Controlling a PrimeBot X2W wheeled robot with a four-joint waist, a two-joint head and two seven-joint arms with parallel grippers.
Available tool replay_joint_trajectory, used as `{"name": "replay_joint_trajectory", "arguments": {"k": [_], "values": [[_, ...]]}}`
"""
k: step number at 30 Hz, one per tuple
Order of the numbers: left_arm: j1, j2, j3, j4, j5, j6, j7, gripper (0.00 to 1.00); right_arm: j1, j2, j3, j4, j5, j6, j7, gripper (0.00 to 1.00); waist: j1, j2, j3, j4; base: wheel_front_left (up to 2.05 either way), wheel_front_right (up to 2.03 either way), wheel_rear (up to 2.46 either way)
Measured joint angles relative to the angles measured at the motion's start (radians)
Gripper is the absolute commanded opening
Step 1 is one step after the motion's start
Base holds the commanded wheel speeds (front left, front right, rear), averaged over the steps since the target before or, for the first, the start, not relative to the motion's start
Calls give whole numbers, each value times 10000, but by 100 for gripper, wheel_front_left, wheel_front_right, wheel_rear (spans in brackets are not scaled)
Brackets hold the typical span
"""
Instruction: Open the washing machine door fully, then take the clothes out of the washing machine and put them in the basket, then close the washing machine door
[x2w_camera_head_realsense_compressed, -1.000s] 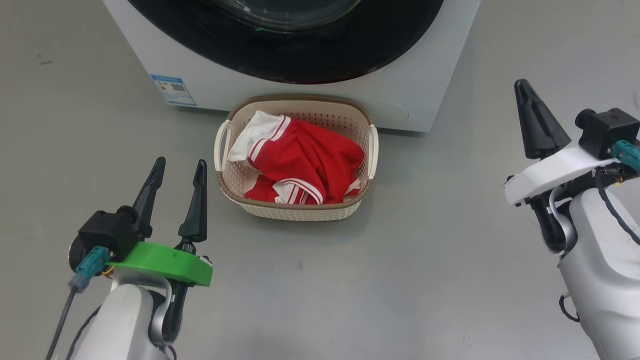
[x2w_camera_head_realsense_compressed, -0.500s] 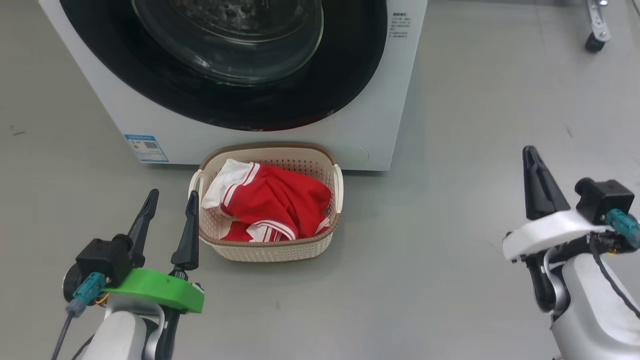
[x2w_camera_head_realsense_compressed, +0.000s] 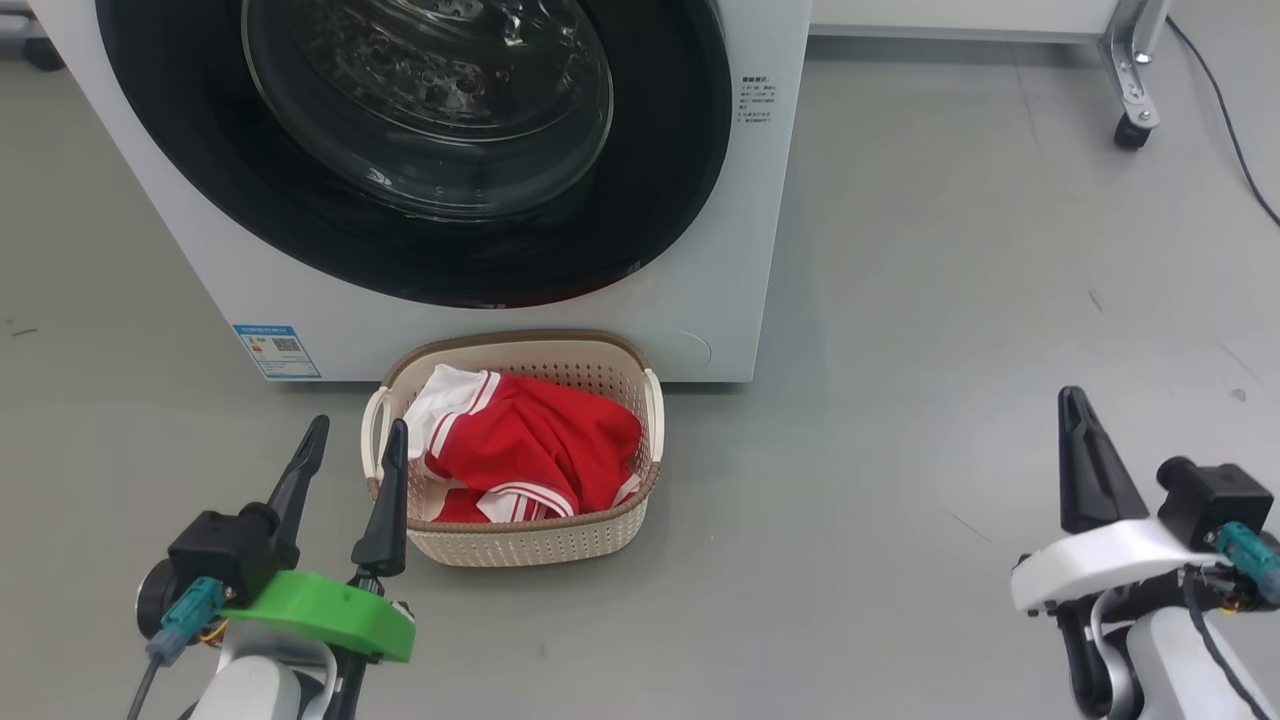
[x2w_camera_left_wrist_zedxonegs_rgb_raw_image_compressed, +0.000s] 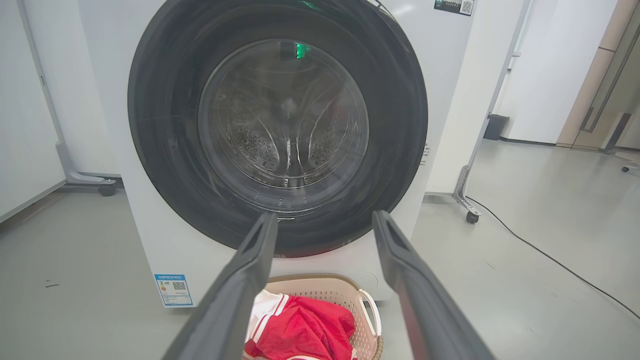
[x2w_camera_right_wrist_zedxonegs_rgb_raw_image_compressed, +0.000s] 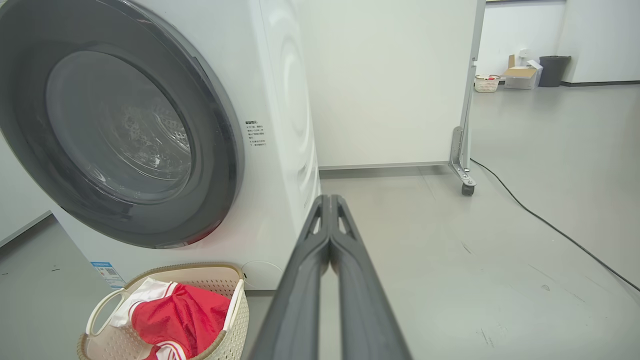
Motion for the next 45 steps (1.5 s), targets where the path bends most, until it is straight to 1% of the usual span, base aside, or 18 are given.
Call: {"name": "replay_joint_trajectory", "arguments": {"k": [3, 4, 5, 6, 15, 19, 33, 45], "values": [[140, 0, 12, -35, 10, 0, 0, 100, 344, 150, 31, -213, -144, 2, 0, 0, 0, 0, -126, -12, 0, 0, 0], [199, 0, 19, -35, 38, 2, 0, 100, 450, 192, 33, -290, -176, 2, 0, 2, 0, 0, -164, -17, 0, 0, 0], [259, 2, 19, -33, 67, 0, 0, 100, 551, 215, 33, -360, -205, 2, 0, 41, 0, 0, -199, -21, 0, 0, 0], [322, 0, 50, -40, 79, 2, 0, 100, 656, 221, 29, -453, -245, 0, 2, 100, 0, 0, -225, -25, 0, 0, 0], [506, -21, 240, -63, 234, 0, 0, 100, 1045, 305, -165, -1053, -527, -10, 0, 100, 0, 0, -273, -45, 0, 0, 0], [608, -25, 169, -54, 291, 0, 0, 100, 1206, 360, -249, -1218, -596, -8, 0, 100, 0, 0, -281, -45, 0, 0, 0], [774, -58, 151, 73, 518, 0, 0, 100, 1630, 527, -382, -1467, -834, 19, 0, 100, 0, 0, -251, -47, 0, 0, 0], [774, -77, 274, -38, 537, 0, 0, 100, 1661, 648, -543, -1595, -945, 65, 0, 100, 0, 0, -229, -49, 0, 0, 0]]}}
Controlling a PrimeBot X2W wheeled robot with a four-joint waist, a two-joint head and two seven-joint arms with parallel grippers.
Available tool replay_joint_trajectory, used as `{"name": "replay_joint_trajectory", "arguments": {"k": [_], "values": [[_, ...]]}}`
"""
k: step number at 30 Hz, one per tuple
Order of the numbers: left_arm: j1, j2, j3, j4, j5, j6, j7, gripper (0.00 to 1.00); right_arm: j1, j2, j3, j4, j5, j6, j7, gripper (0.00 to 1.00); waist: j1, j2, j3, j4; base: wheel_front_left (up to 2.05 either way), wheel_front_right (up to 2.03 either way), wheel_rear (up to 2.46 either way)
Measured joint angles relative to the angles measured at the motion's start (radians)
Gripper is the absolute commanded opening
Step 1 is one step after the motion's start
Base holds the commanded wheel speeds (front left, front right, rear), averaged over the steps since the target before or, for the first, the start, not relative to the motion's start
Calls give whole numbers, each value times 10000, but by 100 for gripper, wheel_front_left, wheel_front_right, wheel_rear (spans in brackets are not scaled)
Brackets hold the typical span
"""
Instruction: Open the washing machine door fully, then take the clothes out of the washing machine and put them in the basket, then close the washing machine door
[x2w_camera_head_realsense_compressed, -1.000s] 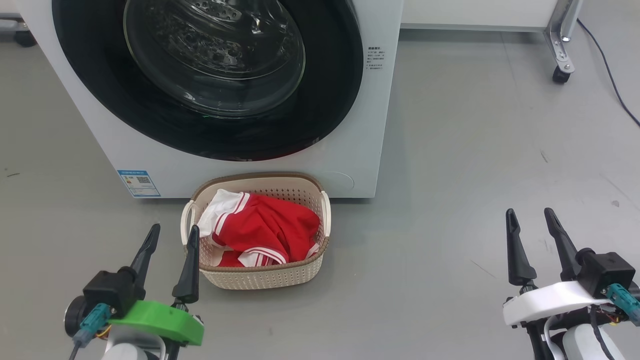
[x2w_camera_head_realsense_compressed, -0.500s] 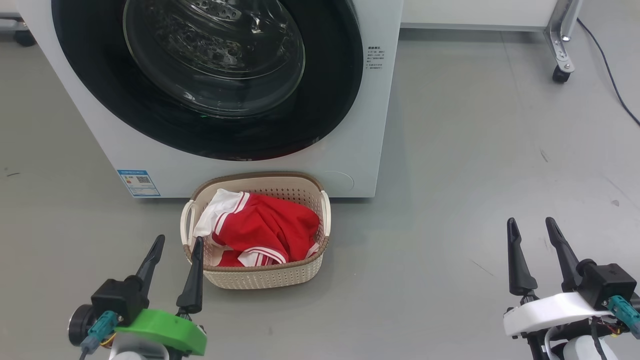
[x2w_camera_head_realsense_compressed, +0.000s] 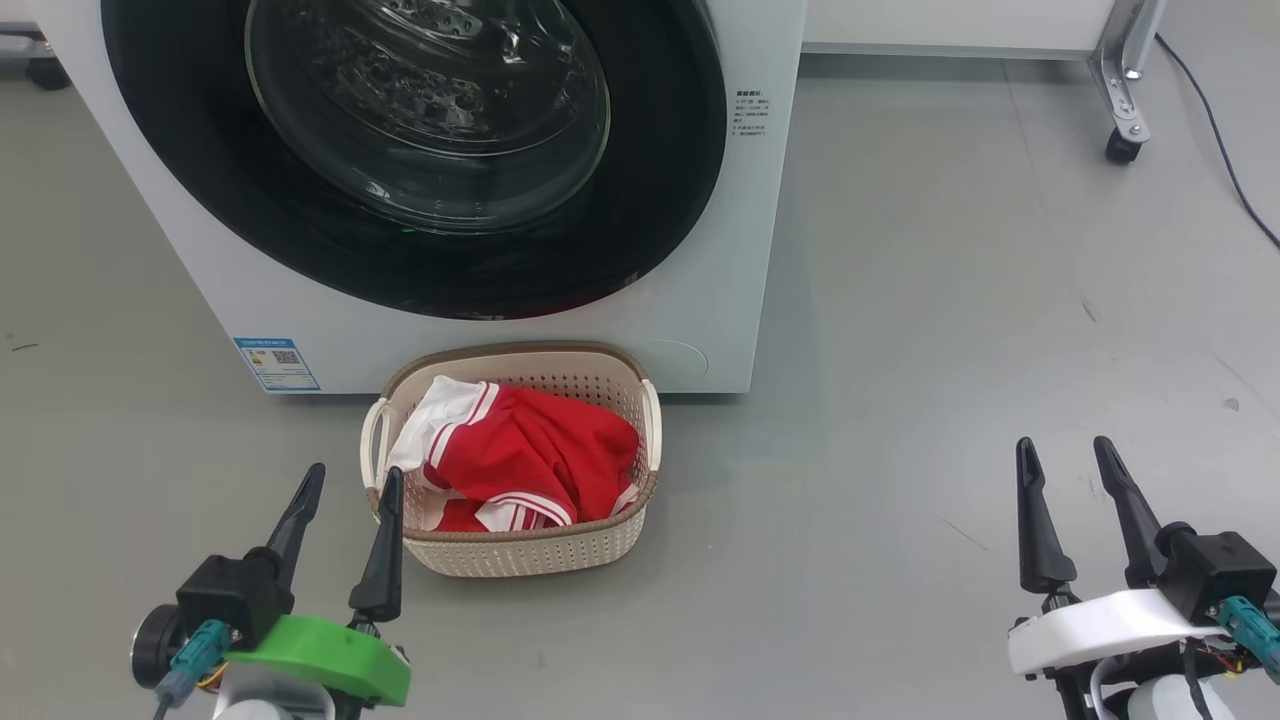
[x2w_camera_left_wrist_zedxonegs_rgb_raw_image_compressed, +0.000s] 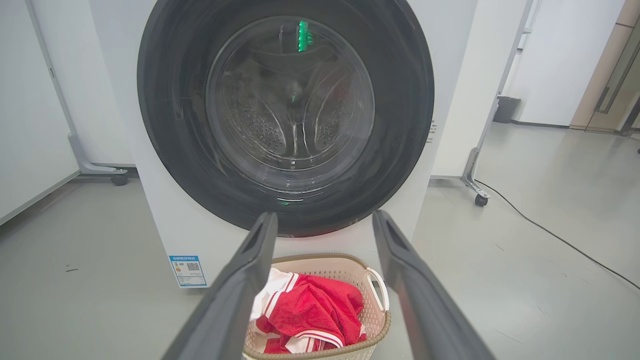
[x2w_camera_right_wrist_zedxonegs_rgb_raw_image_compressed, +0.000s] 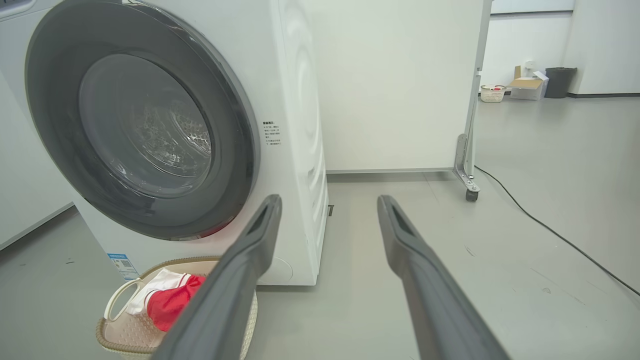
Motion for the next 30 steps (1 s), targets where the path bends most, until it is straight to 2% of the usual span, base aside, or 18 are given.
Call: {"name": "replay_joint_trajectory", "arguments": {"k": [30], "values": [[12, -17, -94, 211, -435, 0, 0, 100, 170, 192, -226, -15, -251, 217, 0, 100, 0, 0, -13, -21, 0, 0, 0]]}}
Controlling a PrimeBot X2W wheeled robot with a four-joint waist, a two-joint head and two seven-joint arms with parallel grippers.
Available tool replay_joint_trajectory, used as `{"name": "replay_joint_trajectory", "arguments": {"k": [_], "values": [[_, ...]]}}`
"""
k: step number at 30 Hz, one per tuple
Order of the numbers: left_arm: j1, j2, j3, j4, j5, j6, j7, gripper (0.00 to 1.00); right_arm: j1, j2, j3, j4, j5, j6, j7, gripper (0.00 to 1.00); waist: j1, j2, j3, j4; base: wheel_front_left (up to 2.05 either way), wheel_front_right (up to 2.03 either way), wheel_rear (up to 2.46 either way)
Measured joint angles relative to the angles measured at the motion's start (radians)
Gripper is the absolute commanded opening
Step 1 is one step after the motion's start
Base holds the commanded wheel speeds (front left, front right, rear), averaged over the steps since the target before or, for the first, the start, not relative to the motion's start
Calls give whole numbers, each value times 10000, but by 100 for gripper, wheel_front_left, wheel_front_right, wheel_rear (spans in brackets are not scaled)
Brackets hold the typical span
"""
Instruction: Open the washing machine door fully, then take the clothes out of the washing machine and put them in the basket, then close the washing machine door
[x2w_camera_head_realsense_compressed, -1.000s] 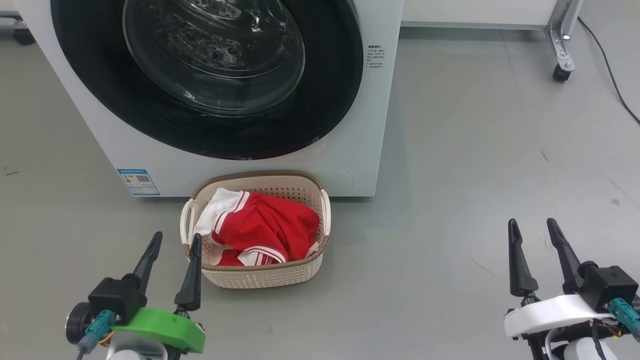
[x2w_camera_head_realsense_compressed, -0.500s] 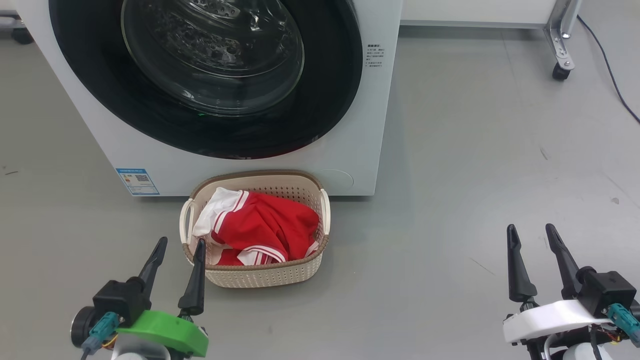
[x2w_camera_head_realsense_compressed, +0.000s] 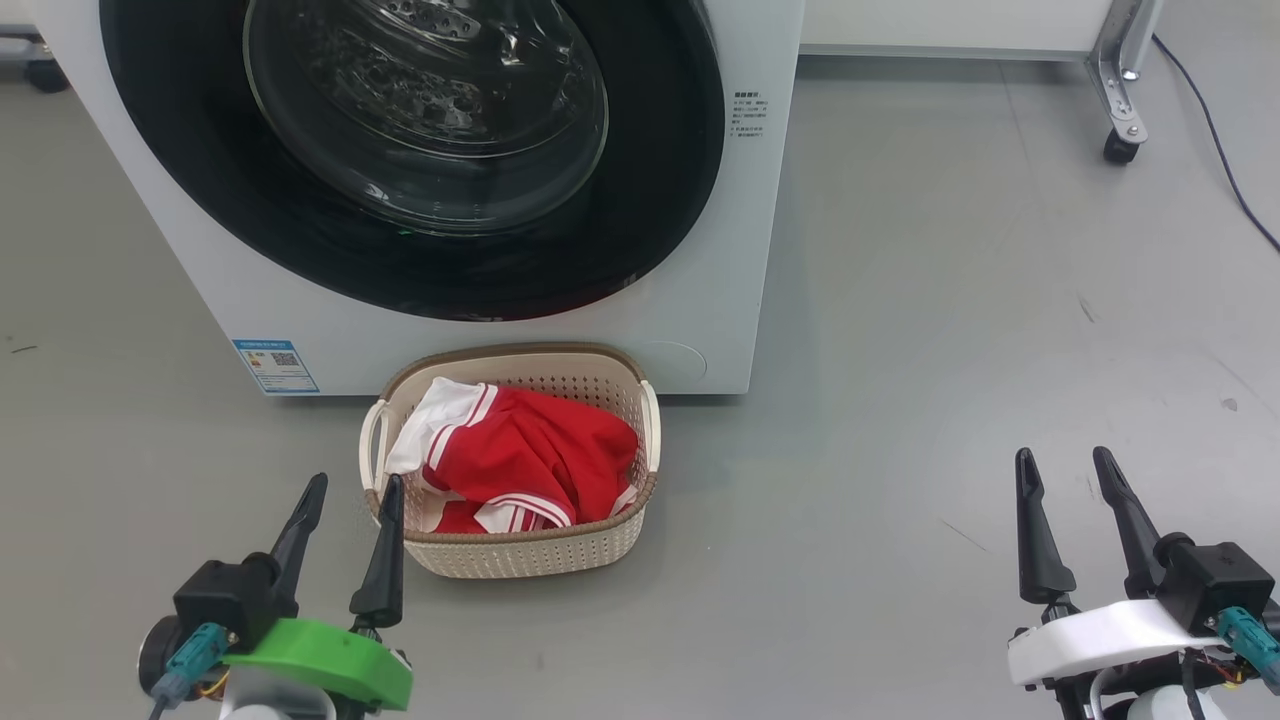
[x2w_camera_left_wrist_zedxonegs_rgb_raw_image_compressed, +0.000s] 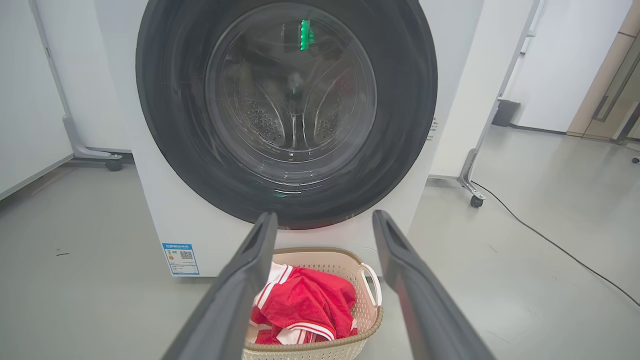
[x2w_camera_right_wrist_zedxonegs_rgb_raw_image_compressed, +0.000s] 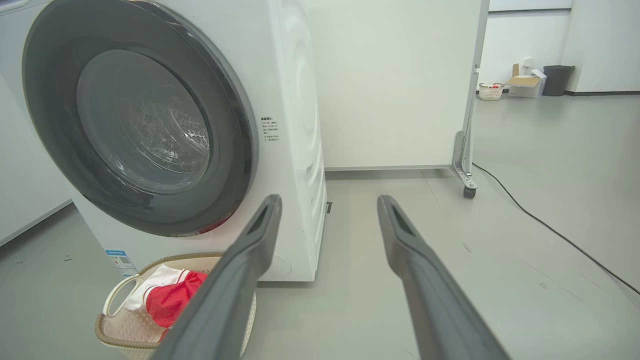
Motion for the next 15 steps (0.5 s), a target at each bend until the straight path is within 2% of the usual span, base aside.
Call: {"name": "replay_joint_trajectory", "arguments": {"k": [15], "values": [[3, 2, 178, 29, -150, 0, 0, 100, 1, 136, -119, 4, -31, 88, 0, 100, 0, 0, -50, -3, 0, 0, 0]]}}
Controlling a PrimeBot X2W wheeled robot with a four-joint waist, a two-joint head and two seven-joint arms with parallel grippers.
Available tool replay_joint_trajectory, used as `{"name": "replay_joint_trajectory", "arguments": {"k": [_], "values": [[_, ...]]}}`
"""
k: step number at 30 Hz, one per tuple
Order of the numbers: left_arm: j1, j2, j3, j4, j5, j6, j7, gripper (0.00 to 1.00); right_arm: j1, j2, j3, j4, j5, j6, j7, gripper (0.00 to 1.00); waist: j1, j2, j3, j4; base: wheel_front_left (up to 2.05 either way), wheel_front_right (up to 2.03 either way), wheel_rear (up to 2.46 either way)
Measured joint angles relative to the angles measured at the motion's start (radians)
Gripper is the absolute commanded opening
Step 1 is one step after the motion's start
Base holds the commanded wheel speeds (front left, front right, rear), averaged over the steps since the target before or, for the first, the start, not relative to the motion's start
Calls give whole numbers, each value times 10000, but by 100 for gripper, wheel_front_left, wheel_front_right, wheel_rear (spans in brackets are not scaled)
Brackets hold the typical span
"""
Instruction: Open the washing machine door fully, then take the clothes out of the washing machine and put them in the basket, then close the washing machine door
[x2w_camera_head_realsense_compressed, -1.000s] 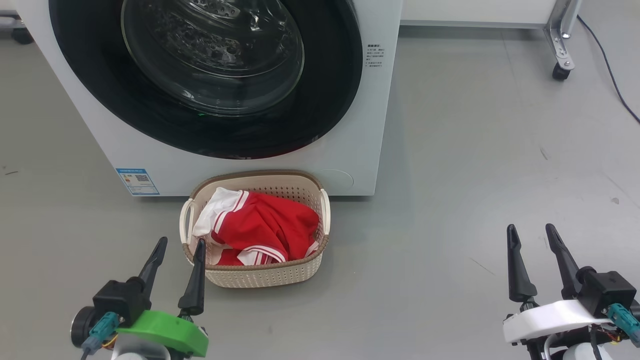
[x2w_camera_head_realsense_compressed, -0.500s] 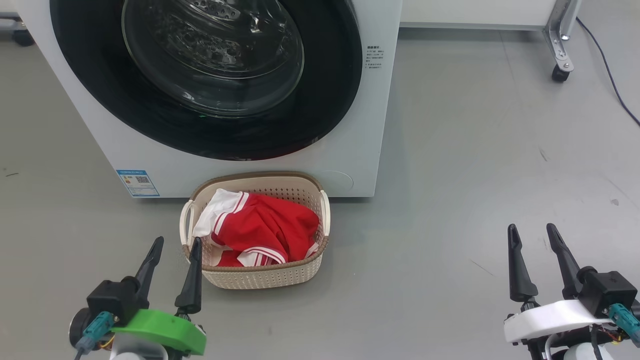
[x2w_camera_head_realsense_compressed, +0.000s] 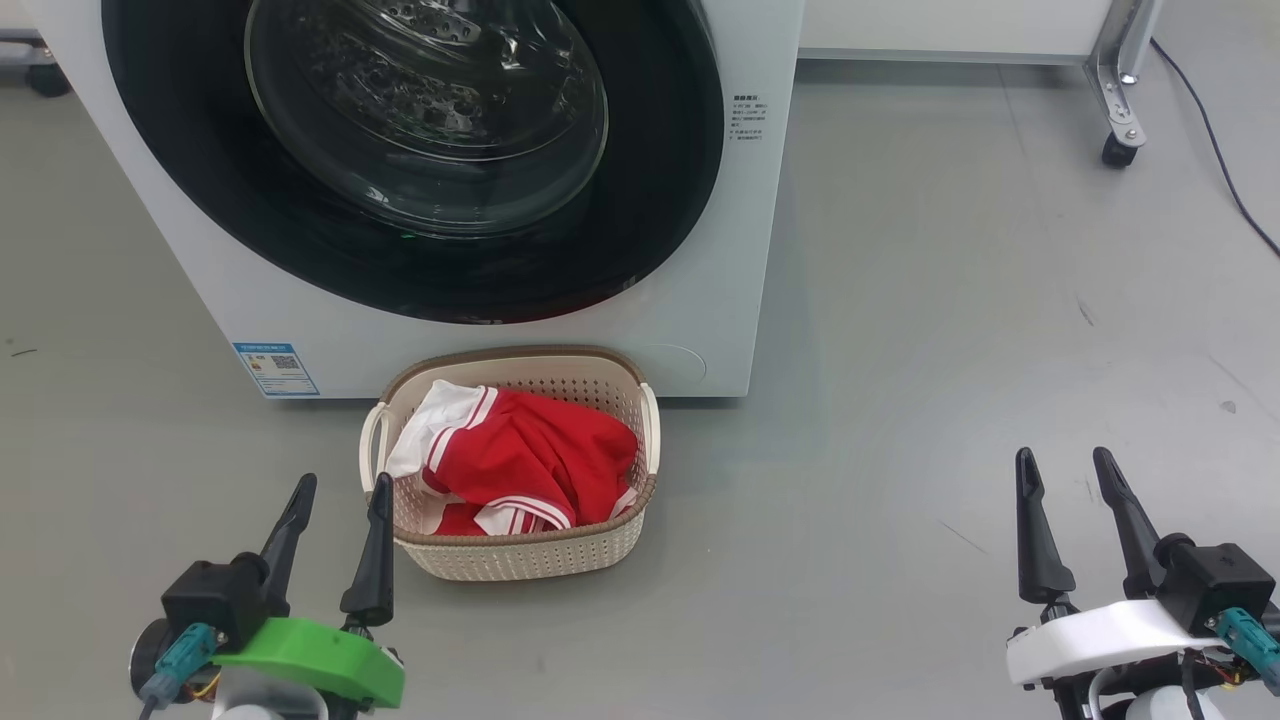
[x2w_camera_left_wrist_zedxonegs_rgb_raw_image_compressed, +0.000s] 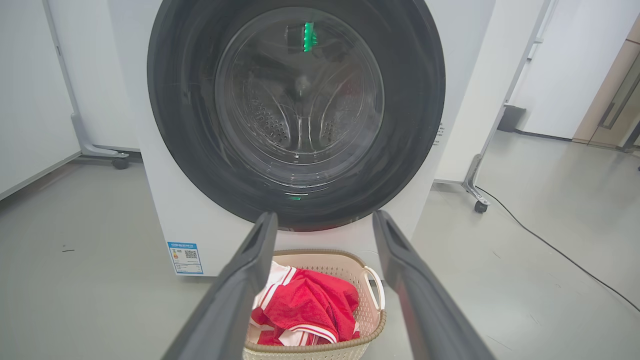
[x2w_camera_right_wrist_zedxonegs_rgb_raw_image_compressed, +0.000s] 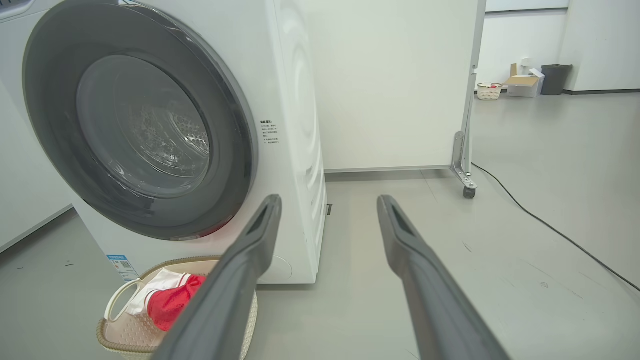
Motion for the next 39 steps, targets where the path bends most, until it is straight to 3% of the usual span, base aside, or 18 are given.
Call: {"name": "replay_joint_trajectory", "arguments": {"k": [9, 10, 20, 39], "values": [[1, 0, -6, 19, -69, 0, 0, 100, 2, 50, -29, 4, -35, 75, 0, 100, 0, 0, -9, -23, 0, 0, 0], [7, -23, -12, 98, -67, 2, 2, 0, 7, 73, -25, 86, -27, 86, 2, 0, 0, 0, -10, -23, 0, 0, 0], [350, -201, -4, 456, -545, 2, 102, 0, 244, 253, -29, 583, 393, 92, 107, 0, 0, 0, -20, -50, 0, 0, 0], [350, -265, 474, 343, -2943, 2, 809, 0, 70, 305, -399, 794, 3285, 180, 840, 0, 0, 0, -47, -121, 0, 0, 0]]}}
